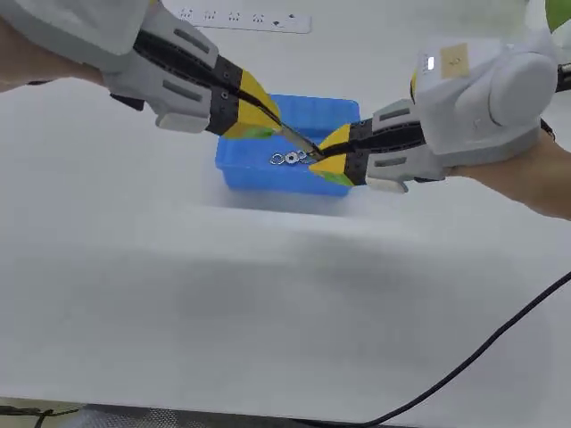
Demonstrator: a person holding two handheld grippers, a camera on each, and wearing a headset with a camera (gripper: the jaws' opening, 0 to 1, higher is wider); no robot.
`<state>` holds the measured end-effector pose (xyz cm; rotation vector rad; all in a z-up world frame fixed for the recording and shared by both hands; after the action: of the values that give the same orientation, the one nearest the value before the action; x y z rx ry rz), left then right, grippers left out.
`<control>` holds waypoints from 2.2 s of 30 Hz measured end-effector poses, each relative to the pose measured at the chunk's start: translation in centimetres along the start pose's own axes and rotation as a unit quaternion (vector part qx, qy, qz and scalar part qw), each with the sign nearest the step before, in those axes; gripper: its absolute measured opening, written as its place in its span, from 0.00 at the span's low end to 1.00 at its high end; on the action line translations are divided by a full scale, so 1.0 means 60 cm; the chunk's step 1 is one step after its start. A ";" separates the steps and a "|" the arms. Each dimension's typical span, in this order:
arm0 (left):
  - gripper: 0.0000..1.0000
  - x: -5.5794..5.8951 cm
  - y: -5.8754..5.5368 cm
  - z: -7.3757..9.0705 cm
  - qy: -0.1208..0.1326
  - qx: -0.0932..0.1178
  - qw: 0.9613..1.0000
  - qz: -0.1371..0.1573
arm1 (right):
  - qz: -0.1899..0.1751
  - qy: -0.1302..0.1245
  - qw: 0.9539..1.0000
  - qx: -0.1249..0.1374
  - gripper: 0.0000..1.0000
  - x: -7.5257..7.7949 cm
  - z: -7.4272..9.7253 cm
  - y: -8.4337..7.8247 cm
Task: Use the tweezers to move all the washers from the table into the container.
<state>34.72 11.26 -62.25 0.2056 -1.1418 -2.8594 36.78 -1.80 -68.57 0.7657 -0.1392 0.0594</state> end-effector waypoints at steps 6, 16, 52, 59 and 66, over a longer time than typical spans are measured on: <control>0.05 0.014 -0.032 -0.016 -0.006 0.000 1.000 0.027 | 0.004 0.009 1.000 -0.028 0.07 -0.026 -0.003 -0.006; 0.05 0.020 -0.102 -0.067 -0.020 -0.031 0.998 0.050 | 0.016 0.034 0.996 -0.085 0.07 -0.045 -0.045 -0.029; 0.06 0.030 -0.162 -0.158 -0.016 -0.122 0.992 0.043 | -0.023 0.069 0.986 -0.153 0.09 -0.040 -0.088 -0.078; 0.06 0.028 -0.162 -0.157 -0.017 -0.121 0.991 0.047 | -0.026 0.067 0.985 -0.154 0.09 -0.042 -0.088 -0.077; 0.06 0.028 -0.162 -0.157 -0.015 -0.124 0.991 0.056 | -0.018 0.065 0.985 -0.160 0.11 -0.044 -0.088 -0.076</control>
<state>34.40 11.73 -75.91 0.0836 -0.7649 -2.8750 35.16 -1.39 -75.85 0.4415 -0.0087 0.0513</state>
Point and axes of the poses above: the centre of the closed fingertips' face, and the gripper's own axes: z roughly backward along the fingers, x roughly to its right, y roughly out of its top, the point moved 7 cm from there along z, roughly backward along the fingers, and after that the axes turned 12 degrees about -x, right-handed, at the moved point
